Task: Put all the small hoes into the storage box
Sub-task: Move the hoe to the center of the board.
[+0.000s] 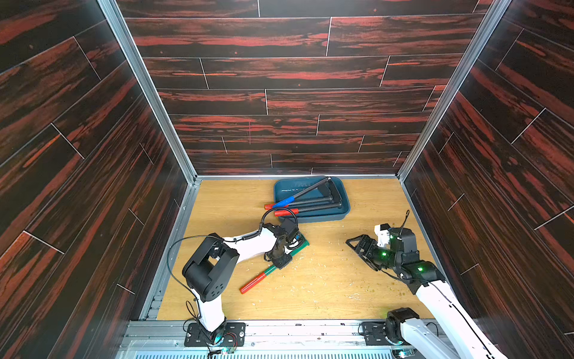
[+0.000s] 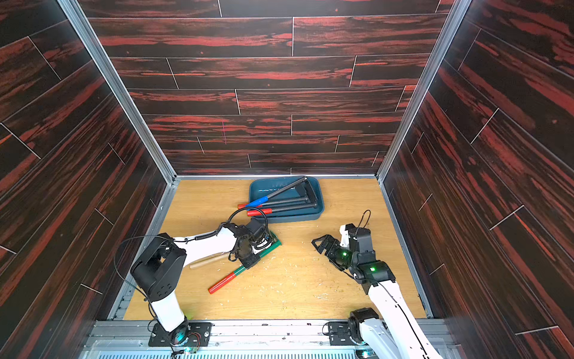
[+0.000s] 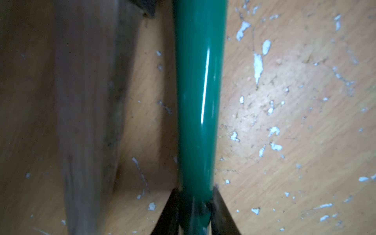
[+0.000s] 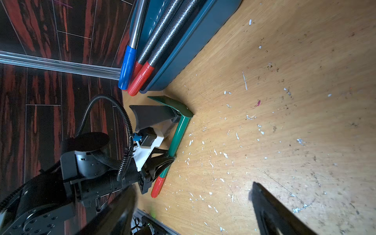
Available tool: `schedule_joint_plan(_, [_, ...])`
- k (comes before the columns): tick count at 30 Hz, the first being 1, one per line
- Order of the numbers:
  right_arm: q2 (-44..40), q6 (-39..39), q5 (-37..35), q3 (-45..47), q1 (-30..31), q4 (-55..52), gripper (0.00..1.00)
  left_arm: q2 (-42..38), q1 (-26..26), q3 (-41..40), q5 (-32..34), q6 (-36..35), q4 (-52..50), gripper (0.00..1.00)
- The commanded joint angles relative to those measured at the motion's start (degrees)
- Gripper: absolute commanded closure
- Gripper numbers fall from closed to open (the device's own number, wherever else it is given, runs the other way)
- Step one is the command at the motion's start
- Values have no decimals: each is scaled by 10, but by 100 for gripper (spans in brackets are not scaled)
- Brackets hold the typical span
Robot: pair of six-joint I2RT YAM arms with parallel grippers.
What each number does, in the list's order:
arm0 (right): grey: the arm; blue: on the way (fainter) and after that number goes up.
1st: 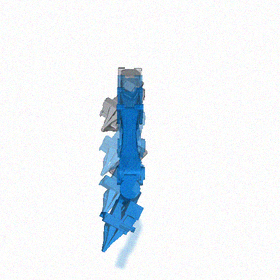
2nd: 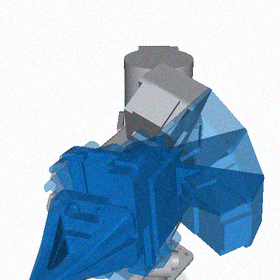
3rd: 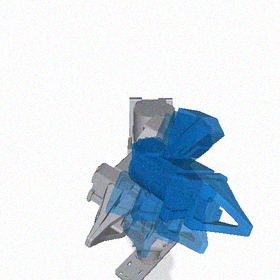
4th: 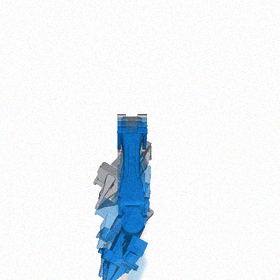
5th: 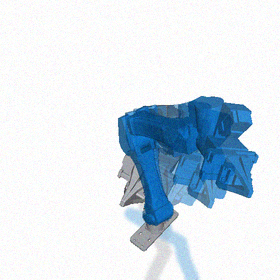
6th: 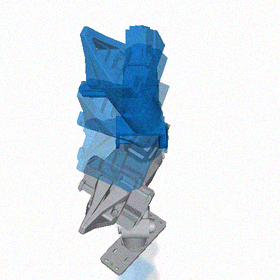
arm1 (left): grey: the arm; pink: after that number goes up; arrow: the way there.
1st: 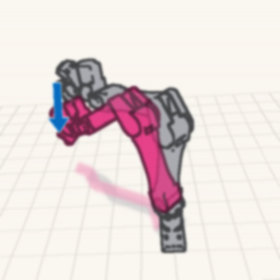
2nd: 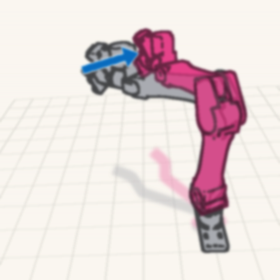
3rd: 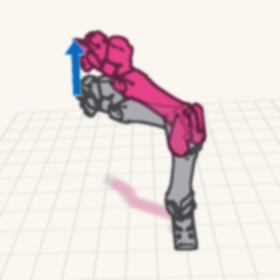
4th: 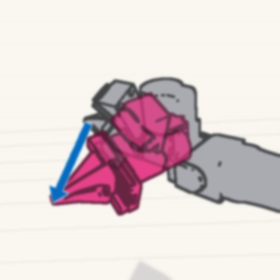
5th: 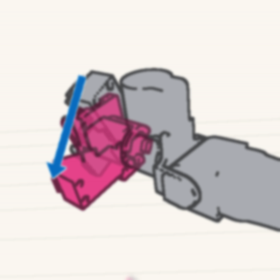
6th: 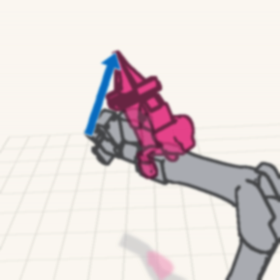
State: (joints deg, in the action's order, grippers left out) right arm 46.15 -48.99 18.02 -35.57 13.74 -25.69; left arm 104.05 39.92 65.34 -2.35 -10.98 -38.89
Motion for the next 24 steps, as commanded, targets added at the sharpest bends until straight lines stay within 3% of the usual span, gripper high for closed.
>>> schedule_joint_plan(1, [-3, 5, -1, 0, -1, -7, 9, 1, 15, 26, 13, -17, -12, 94])
schedule_joint_plan(11, [-1, -2, 2, 7, -2, -7, 9, 12, 46, 50, 24, -21, -12, 98])
schedule_joint_plan(24, [8, -52, 8, 31, -2, -6, 13, 58, 79, 146, 13, -12, -26, 100])
